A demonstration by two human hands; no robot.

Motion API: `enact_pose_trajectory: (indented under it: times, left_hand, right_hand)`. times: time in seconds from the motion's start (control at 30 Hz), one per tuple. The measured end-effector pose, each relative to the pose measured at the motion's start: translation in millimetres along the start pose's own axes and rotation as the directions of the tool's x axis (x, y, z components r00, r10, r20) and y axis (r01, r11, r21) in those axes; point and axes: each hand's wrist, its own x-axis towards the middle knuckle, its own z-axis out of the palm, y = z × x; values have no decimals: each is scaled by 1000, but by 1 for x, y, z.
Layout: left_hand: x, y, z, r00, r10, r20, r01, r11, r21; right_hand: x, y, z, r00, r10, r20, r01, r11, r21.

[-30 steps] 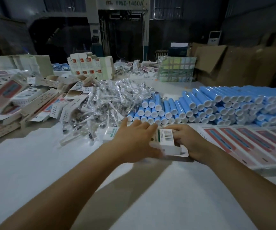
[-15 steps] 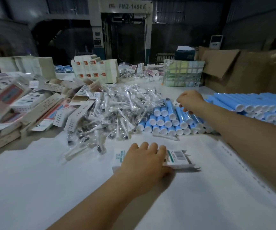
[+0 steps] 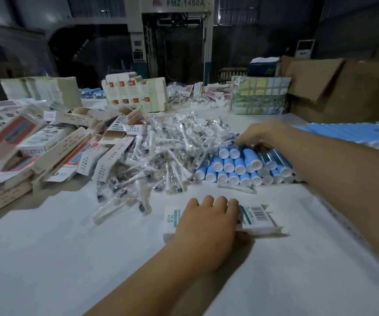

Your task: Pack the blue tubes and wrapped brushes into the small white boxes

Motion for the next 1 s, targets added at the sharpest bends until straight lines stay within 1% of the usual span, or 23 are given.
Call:
enact_pose_trajectory:
  times: [0.07,0.1,0.17,0.23,0.27,0.37,0.4,0.47,0.53,0.6,0.63,0.73,0.8,0.87,0.9,1.0]
  left_hand:
    - [-1,0,0,1000,-17,0,17,1000,21]
    - [-1,0,-1,999,-33,7,32,999,23]
    - [-1,0,-3,997,-70,6,70,997,18]
    - [-1,-2,-7,993,-119,-19,119,993,-19]
    - [-1,-2,-8,989,-145,-36,144,989,-45]
    - [-2,-1,-12,975,-207,-79,200,976,-87]
    - [-3,1,-13,972,-220,-86,213,973,-85]
    - [-5,5,-14,967,-237,-96,232,971,-62]
    - [-6,7,-13,965,-242,-100,239,970,-43]
    - [-8,9,-12,964,-247,-99,246,969,-26]
    - [-8,10,-12,963,-251,-99,250,968,-17]
    - [-9,11,-13,958,-266,-105,268,964,-2]
    - [-10,12,-12,961,-255,-105,259,966,23]
    - [-11,11,-11,963,-250,-99,254,967,28]
    - [-11,11,-11,963,-251,-96,254,967,26]
    - [-11,13,-12,967,-233,-102,236,972,13]
  right_hand:
    - [-17,12,-4,994,-72,-84,86,979,184]
    - [-28,18,-7,986,-105,-131,141,944,298]
    - [-51,39,-14,972,-156,-177,227,823,521]
    - [-81,63,-13,956,-192,-221,293,658,693]
    - [-95,75,-9,946,-189,-265,325,585,743]
    - [-127,110,12,897,-61,-438,426,389,817]
    - [-132,120,21,874,-18,-485,463,333,821]
    - [-137,131,35,848,61,-526,497,252,830]
    - [-142,130,46,843,92,-529,497,239,834]
    - [-146,126,57,852,55,-521,490,269,829]
    - [-149,123,62,867,30,-497,469,288,835]
    - [-159,115,73,914,-40,-405,384,412,827]
    - [-162,115,76,937,-41,-347,329,438,837]
    - [-164,115,76,946,-13,-323,293,462,837]
    - [-164,117,76,948,-3,-318,283,462,841]
    - [-162,121,77,947,33,-321,278,417,865]
